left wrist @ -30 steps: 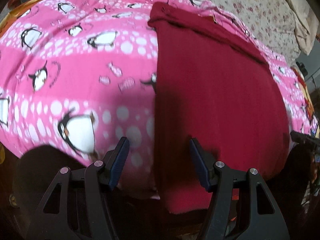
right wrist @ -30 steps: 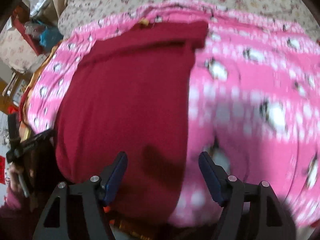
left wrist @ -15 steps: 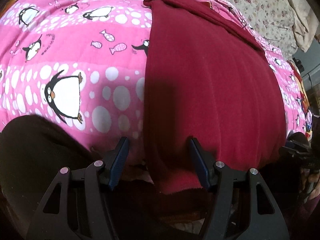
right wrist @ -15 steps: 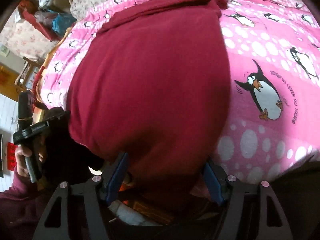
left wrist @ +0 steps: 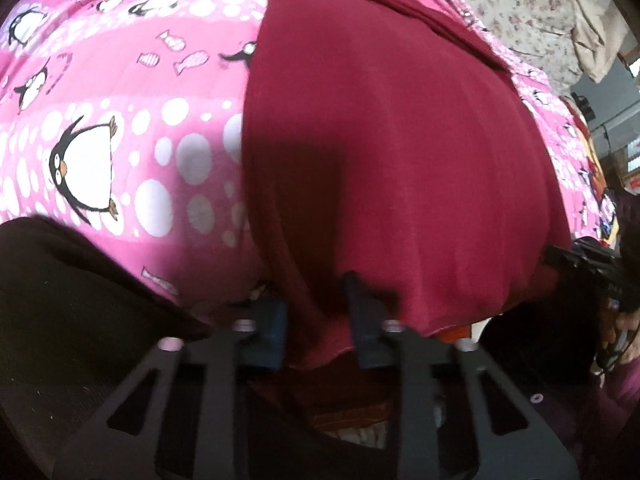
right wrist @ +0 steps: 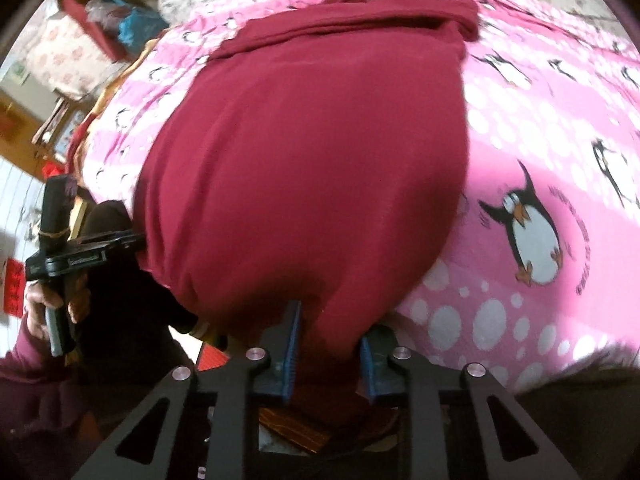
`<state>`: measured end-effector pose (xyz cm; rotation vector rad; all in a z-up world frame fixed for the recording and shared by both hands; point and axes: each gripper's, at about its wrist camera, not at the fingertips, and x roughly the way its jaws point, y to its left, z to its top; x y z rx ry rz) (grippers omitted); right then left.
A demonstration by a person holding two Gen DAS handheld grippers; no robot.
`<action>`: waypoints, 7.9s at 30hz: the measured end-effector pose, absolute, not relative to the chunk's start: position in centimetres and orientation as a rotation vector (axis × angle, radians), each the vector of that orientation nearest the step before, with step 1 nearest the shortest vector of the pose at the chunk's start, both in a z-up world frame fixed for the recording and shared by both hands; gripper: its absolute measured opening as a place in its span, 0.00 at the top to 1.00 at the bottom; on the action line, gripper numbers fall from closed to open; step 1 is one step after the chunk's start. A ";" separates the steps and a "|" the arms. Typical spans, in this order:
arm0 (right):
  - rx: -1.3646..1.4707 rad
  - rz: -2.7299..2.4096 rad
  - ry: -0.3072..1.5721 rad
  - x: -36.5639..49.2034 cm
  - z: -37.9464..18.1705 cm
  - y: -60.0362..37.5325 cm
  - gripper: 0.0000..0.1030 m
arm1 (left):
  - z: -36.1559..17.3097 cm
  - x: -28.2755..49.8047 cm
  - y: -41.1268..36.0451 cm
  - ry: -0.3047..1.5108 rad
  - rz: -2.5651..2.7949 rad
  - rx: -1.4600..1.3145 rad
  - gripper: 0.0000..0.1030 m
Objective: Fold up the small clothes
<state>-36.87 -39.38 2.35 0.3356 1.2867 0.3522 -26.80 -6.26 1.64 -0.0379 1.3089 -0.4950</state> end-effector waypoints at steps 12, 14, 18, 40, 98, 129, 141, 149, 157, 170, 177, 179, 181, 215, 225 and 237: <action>0.587 0.417 1.032 -33.3 7.8 -43.6 0.86 | 10.6 -20.6 -4.8 1.059 -0.546 -0.227 0.92; 0.596 0.396 0.985 -31.6 8.7 -44.0 0.86 | 12.0 -18.9 -5.3 1.010 -0.540 -0.232 0.92; 0.609 0.353 0.918 -28.0 9.9 -44.9 0.86 | 14.0 -14.4 -6.5 0.942 -0.510 -0.244 0.92; 0.760 0.137 0.914 -8.5 3.1 -52.8 0.59 | 8.5 7.0 -12.2 1.014 -0.443 -0.314 0.72; 0.144 0.154 1.020 -8.1 7.7 -34.1 0.36 | 3.6 -4.0 -10.1 0.988 -0.239 -0.155 0.20; 0.092 0.292 1.160 6.6 1.5 -20.0 0.73 | 3.2 -2.6 -7.9 0.976 -0.338 -0.384 0.18; 0.267 0.342 1.080 3.6 6.4 -26.1 0.85 | 6.7 -3.8 -9.2 0.849 -0.589 -0.406 0.75; 0.240 0.346 1.155 4.3 7.3 -26.0 0.40 | 7.6 -4.1 -9.7 0.823 -0.617 -0.385 0.75; 0.149 0.330 1.215 5.4 5.5 -22.7 0.50 | 7.7 -4.7 -10.1 0.824 -0.613 -0.348 0.76; 0.173 0.327 1.078 2.8 7.2 -25.4 0.76 | 7.0 -5.5 -11.1 0.839 -0.583 -0.339 0.62; 0.173 0.333 1.037 0.8 9.7 -29.1 0.78 | 9.6 -7.0 -14.3 0.860 -0.701 -0.353 0.78; 0.142 0.320 1.023 -0.2 10.7 -31.1 0.78 | 10.8 -7.9 -16.9 0.852 -0.739 -0.286 0.78; 0.117 0.300 1.015 -0.9 11.3 -33.0 0.78 | 11.6 -8.3 -19.7 0.858 -0.779 -0.255 0.79; 0.476 0.117 1.085 -11.9 5.0 -49.1 0.32 | 7.8 -9.3 -23.7 0.961 -0.638 -0.069 0.46; 0.263 0.040 1.021 -13.1 6.2 -49.4 0.86 | 8.2 -10.0 -25.7 0.950 -0.646 -0.020 0.45; 0.381 -0.024 0.931 -12.4 8.3 -50.1 0.51 | 5.0 -9.3 -27.6 1.021 -0.629 0.007 0.43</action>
